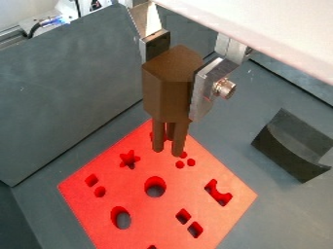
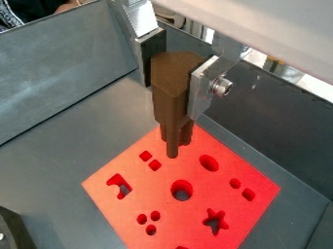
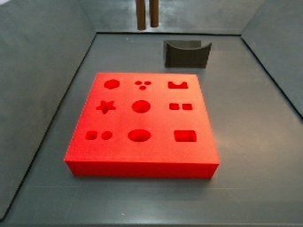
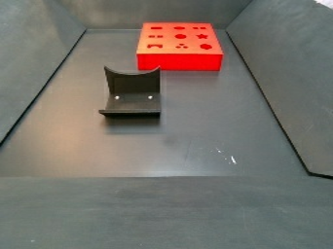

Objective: Insert the 3 prong object.

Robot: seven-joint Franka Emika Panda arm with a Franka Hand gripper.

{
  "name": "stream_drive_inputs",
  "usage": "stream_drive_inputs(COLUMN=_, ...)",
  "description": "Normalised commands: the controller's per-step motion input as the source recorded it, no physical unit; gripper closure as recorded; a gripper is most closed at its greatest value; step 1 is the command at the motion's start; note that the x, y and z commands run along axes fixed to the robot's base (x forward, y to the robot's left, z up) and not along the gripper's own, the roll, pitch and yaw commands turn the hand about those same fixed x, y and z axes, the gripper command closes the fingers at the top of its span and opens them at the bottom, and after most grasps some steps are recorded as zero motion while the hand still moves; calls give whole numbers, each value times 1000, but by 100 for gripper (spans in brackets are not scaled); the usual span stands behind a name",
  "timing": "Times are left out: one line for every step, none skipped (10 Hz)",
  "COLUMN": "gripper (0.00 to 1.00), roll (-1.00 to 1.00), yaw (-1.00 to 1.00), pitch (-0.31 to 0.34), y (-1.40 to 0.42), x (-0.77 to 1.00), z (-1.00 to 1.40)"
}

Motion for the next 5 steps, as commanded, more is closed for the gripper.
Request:
stream_drive_inputs(gripper=100, roll=-34, yaw=129, pitch=-56, y=206, x=180, z=-80)
stream_drive_inputs(gripper=100, roll=-26, yaw=391, pitch=-23, y=303, x=374, z=-251)
stream_drive_inputs(gripper=100, roll=11, yaw=503, pitch=0, y=197, x=451, z=-203)
stream_drive_inputs(gripper=100, roll=71, yaw=640, pitch=0, y=140, x=357, z=-189)
stream_drive_inputs(gripper=100, roll=96, yaw=803, pitch=0, y=29, x=209, z=-154)
